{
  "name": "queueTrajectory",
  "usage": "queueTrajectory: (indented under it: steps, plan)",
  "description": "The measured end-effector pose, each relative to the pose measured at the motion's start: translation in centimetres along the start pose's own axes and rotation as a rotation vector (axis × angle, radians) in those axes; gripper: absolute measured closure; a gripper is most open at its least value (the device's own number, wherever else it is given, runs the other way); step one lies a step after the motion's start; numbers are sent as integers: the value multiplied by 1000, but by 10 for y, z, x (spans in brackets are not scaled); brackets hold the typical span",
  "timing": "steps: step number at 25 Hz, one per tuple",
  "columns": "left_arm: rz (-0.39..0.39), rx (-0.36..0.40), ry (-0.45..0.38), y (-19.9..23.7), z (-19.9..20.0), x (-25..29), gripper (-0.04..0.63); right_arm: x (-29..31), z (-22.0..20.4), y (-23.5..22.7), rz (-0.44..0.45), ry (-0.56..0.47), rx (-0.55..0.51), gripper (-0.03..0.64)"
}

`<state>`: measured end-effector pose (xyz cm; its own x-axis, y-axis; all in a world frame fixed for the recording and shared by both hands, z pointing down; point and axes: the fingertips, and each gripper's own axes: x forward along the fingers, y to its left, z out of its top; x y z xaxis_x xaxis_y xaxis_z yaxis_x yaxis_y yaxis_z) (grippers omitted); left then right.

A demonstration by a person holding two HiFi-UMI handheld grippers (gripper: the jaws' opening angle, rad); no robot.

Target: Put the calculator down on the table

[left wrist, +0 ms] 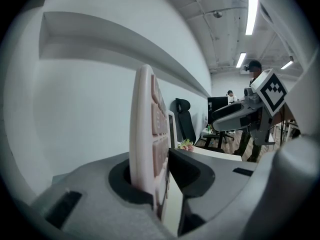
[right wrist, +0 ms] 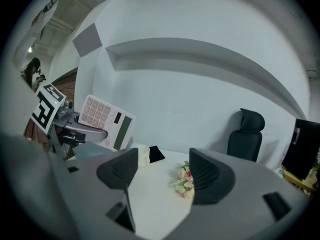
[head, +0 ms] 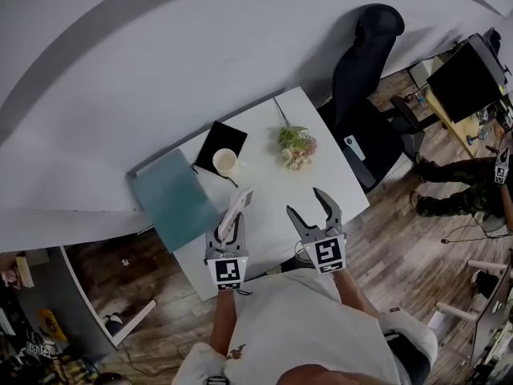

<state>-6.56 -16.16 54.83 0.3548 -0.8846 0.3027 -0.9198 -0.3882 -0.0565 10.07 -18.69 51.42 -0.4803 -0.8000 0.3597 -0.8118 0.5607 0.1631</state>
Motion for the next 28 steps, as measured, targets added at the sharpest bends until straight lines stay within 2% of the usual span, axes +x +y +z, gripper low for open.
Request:
queueTrajectory:
  steps: [17,21,28]
  plan:
    - [99,-58,99,-23,-26,14,492,27,-27,-13,186,31,-38,298]
    - [93,-82,113,-28,-35,13,492,24,-34,-12,202,43,-48,298]
    - [31,-124,132,-41,-50,16,492,17,-51,-15,165,67,-28,298]
